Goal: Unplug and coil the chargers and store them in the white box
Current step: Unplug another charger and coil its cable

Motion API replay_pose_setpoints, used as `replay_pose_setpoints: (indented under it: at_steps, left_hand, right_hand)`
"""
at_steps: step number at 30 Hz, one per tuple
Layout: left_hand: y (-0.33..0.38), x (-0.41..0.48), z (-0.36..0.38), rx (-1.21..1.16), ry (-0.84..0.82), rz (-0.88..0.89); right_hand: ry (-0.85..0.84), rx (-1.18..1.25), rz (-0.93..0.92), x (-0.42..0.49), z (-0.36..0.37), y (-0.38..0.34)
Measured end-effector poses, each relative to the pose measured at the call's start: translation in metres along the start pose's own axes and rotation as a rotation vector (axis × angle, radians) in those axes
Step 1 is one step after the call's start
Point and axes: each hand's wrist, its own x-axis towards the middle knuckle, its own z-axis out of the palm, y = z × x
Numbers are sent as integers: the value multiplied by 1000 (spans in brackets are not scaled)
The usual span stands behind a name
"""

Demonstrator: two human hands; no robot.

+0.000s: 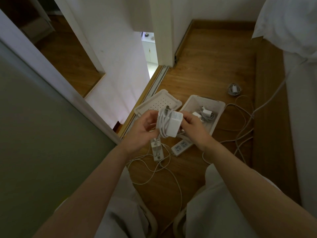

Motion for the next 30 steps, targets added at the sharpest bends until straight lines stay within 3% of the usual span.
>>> replay_pose_setpoints:
  at_steps: [5, 9, 14, 19, 22, 26, 30]
  left_hand:
    - [-3, 5, 0, -234, 82, -24]
    - [-8, 8, 4, -422, 123, -30]
    - [-8, 9, 13, -516, 311, -79]
    - [-17, 18, 13, -313, 670, -111]
    - [-24, 22, 8, -130, 780, -114]
    - [-34, 23, -1, 84, 801, -82]
    - [-37, 21, -10, 295, 698, -37]
  right_hand:
    - [-110, 16, 43, -2, 5, 7]
    - [-201, -192, 50, -6, 12, 9]
    - [-236, -448, 36, -11, 20, 10]
    - [-251, -589, -59, -17, 27, 8]
    - [-262, -683, -108, -19, 27, 5]
    - [-143, -786, -151, -22, 23, -4]
    - [-17, -742, -182, -17, 12, -11]
